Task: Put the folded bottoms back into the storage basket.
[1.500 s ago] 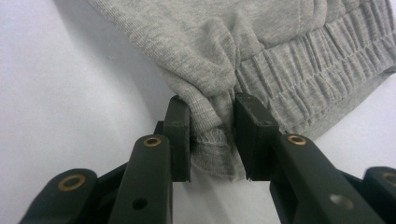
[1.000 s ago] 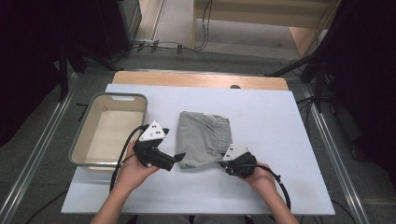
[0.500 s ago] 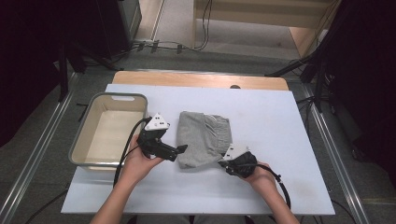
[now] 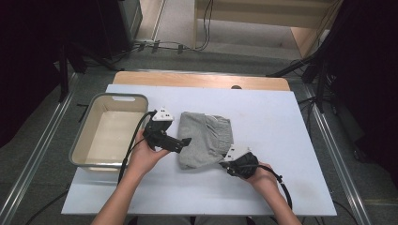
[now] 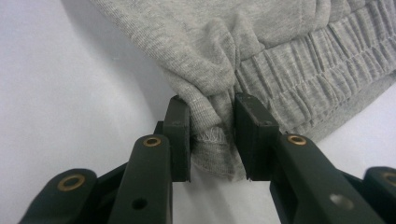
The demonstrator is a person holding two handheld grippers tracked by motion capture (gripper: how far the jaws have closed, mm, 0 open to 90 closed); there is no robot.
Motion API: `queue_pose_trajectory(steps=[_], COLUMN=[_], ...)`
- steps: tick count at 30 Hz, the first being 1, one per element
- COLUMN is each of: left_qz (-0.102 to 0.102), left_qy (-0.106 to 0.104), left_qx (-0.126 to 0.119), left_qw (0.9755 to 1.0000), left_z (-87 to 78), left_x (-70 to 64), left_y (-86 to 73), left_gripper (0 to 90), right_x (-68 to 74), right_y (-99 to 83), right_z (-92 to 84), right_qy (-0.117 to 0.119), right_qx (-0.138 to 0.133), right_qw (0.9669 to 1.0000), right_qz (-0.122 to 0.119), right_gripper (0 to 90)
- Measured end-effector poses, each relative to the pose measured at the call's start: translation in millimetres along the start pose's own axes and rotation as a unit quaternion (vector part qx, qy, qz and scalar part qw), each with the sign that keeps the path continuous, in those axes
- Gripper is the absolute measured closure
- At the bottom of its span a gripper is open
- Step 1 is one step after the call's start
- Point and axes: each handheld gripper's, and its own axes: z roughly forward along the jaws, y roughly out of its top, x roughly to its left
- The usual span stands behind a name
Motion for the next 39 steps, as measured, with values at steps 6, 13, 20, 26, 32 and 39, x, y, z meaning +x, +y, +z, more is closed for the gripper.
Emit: queue_pose_trajectory(steps=[6,13,20,26,32,39], left_qz=[-0.008,-0.025,-0.043,-0.062,-0.08,-0.1], left_qy=[0.007,0.007,0.012,0.011,0.008,0.002], left_qx=[0.012,0.02,0.027,0.031,0.047,0.053], left_qw=[0.9999,0.9995,0.9987,0.9975,0.9957,0.9935], left_z=[8.2,18.8,28.3,35.7,44.9,54.3], left_x=[5.9,14.1,24.3,33.2,41.3,48.9], left_y=[6.6,11.8,14.8,17.0,19.0,20.4], left_gripper=[0.0,0.0,0.0,0.0,0.0,0.0], right_x=[0.1,-0.1,-0.4,-0.9,-1.0,-1.1], right_y=[0.1,0.2,0.2,0.1,0.0,-0.1], right_z=[-0.2,-0.4,-0.7,-0.7,-0.6,-0.6], right_qy=[0.0,0.001,0.003,0.004,0.005,0.005], right_qx=[0.001,0.001,0.001,0.0,-0.001,-0.001], right_qw=[1.0,1.0,1.0,1.0,1.0,1.0], right_qz=[0.0,-0.001,-0.001,-0.001,0.0,0.0], right_gripper=[65.8,65.9,66.2,66.2,66.2,66.2])
